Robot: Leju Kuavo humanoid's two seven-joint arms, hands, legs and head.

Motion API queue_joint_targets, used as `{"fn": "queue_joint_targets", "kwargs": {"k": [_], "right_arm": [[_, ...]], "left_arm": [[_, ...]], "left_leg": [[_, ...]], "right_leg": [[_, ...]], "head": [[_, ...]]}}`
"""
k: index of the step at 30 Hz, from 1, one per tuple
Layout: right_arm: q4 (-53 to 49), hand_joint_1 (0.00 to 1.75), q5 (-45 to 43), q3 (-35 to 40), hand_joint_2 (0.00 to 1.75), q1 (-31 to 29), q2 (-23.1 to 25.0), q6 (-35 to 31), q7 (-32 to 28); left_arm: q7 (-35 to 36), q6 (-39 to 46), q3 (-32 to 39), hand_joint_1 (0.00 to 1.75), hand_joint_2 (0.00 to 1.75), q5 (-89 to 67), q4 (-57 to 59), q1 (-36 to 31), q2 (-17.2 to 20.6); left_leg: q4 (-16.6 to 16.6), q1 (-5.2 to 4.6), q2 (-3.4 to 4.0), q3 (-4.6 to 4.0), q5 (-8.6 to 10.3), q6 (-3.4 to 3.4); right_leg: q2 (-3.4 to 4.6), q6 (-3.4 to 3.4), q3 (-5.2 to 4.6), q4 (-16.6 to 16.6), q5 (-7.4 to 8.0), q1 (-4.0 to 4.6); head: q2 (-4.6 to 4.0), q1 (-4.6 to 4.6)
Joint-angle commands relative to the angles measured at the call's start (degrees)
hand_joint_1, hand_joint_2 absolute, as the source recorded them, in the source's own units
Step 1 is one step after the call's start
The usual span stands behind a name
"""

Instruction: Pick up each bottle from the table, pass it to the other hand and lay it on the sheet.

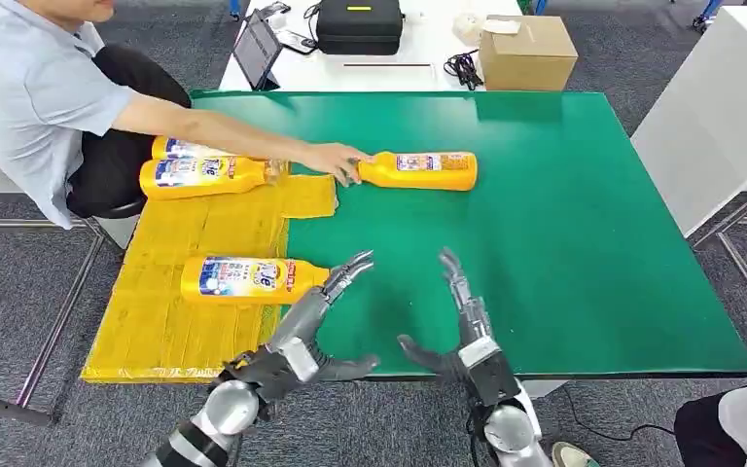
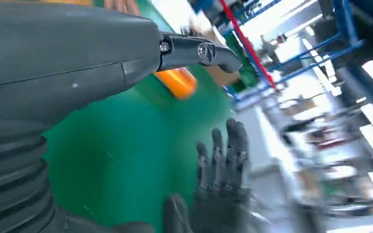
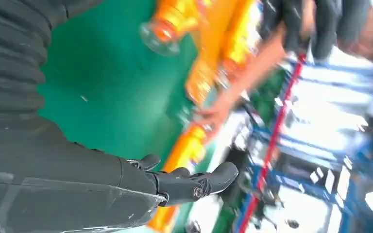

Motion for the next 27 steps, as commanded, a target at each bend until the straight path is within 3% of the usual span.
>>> {"fn": "queue_joint_targets", "kwargs": {"k": [1,2,5,6,11,12,14,15,22,25,27], "right_arm": [[-0.84,0.00,0.38,-4.73,0.00,1.07,3.51,-2.84,4.14],[-0.62,0.00,0.42,-4.98,1.75,1.50,4.44,-4.57,7.84],[-0.52,0.00,4.50,-3.84,1.75,1.96,3.49,-9.14,7.72],[-0.70,0.00,12.40,-2.38,1.75,2.25,1.69,-15.27,8.00],[-0.42,0.00,20.24,-0.84,1.75,2.46,-1.12,-19.26,8.45],[0.09,0.00,22.25,-0.14,1.75,2.30,-2.31,-18.95,9.43],[0.67,0.00,24.89,-0.21,1.75,2.64,-4.81,-18.83,10.88],[1.37,0.00,31.93,0.01,1.75,2.61,-6.50,-21.14,12.90],[1.32,0.00,33.10,-0.25,1.75,2.93,-7.18,-21.23,13.04],[1.45,0.00,43.70,2.16,1.75,3.24,-9.65,-23.28,19.10],[1.51,0.00,44.20,3.08,1.75,3.14,-10.82,-22.71,19.68]], "left_arm": [[-0.01,5.76,-0.43,0.00,1.75,1.92,-4.53,4.53,-0.43],[0.01,7.32,0.22,0.00,1.75,3.62,-5.77,6.63,-1.14],[-0.88,9.79,-0.06,0.00,1.75,7.55,-6.27,8.59,-2.18],[0.75,11.43,-0.70,0.00,0.00,9.43,-5.15,8.78,-2.22],[-0.52,11.47,-1.55,0.00,0.00,10.60,-3.23,8.74,-1.87],[-0.44,10.87,-1.52,0.00,1.75,11.41,-3.11,8.75,-1.79],[2.52,7.82,-3.09,0.00,1.75,10.23,-2.89,8.53,0.11],[1.61,6.54,-1.66,0.00,1.75,9.02,-4.10,9.58,0.10],[1.69,6.10,-0.35,0.00,1.75,8.88,-5.02,10.36,-0.07],[2.89,5.29,2.32,0.00,1.75,9.12,-5.48,11.72,-1.58],[1.44,10.09,2.55,0.00,1.75,3.34,-5.38,11.77,-1.81]], "left_leg": [[-0.03,0.02,0.03,0.10,-0.02,-0.06],[-0.02,0.06,0.07,0.22,-0.08,-0.10],[-0.05,0.07,0.13,0.29,-0.12,-0.09],[-0.04,0.04,0.07,0.22,-0.08,-0.06],[-0.05,0.06,0.03,0.26,-0.09,-0.07],[-0.05,0.05,0.02,0.19,-0.06,-0.06],[-0.06,0.07,-0.01,0.29,-0.09,-0.08],[-0.08,0.04,-0.03,0.21,-0.04,-0.06],[-0.06,0.04,0.03,0.17,-0.07,-0.07],[-0.05,0.03,0.06,0.15,-0.06,-0.06],[-0.05,0.04,0.05,0.18,-0.08,-0.06]], "right_leg": [[0.00,-0.07,0.10,-0.03,-0.02,0.03],[0.04,-0.12,0.23,-0.05,-0.06,0.07],[0.08,-0.12,0.27,-0.06,-0.08,0.08],[0.03,-0.09,0.21,-0.04,-0.07,0.05],[0.00,-0.10,0.29,-0.09,-0.07,0.07],[-0.01,-0.09,0.21,-0.07,-0.05,0.06],[-0.05,-0.12,0.33,-0.10,-0.08,0.08],[-0.06,-0.08,0.25,-0.12,-0.03,0.05],[0.01,-0.09,0.21,-0.09,-0.03,0.05],[0.03,-0.07,0.17,-0.07,-0.02,0.04],[0.02,-0.08,0.21,-0.08,-0.04,0.06]], "head": [[0.00,0.00],[0.00,0.00],[0.00,0.00],[0.00,-0.02],[0.00,0.00],[0.00,0.00],[0.00,0.00],[0.00,-0.02],[0.00,0.00],[0.00,-0.02],[0.00,-0.02]]}}
